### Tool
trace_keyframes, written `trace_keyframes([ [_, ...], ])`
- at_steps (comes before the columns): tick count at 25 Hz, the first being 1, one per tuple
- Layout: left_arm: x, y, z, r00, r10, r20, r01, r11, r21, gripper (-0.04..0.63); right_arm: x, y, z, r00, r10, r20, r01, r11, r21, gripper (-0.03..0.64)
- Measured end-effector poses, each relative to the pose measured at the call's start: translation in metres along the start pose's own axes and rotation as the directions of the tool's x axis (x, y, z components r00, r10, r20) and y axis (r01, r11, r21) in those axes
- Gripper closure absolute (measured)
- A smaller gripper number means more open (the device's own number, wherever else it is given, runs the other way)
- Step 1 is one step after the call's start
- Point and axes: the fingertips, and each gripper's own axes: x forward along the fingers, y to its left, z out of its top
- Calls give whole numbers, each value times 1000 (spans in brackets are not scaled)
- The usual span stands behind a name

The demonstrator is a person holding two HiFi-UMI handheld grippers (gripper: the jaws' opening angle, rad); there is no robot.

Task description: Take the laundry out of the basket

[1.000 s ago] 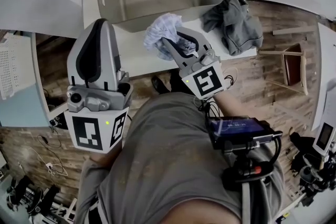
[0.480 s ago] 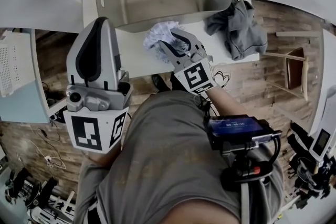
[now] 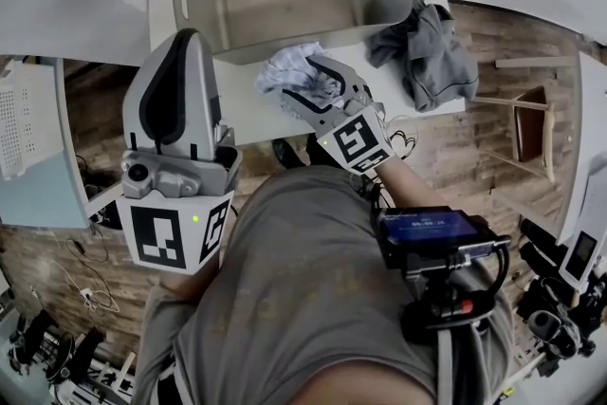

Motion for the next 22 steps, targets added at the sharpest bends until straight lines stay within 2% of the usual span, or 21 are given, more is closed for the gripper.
trace_keyframes([
  [6, 5, -5, -6, 1000, -11, 12, 11, 1000, -10, 588, -21, -26, 5, 997, -77, 24, 77, 997, 8, 341],
  [10, 8, -10, -13, 1000, -24, 12, 24, 1000, -17, 588, -41, -50, 26, 983, -159, 94, 155, 987, 49, 359],
  [16, 12, -18, 1, 998, -52, 32, 53, 999, -14, 588, -74, -63, 112, 930, -214, 299, 187, 976, 115, 448],
  [22, 15, -24, 12, 996, -71, 57, 71, 997, 4, 588, -94, -68, 184, 860, -254, 443, 213, 967, 141, 581],
])
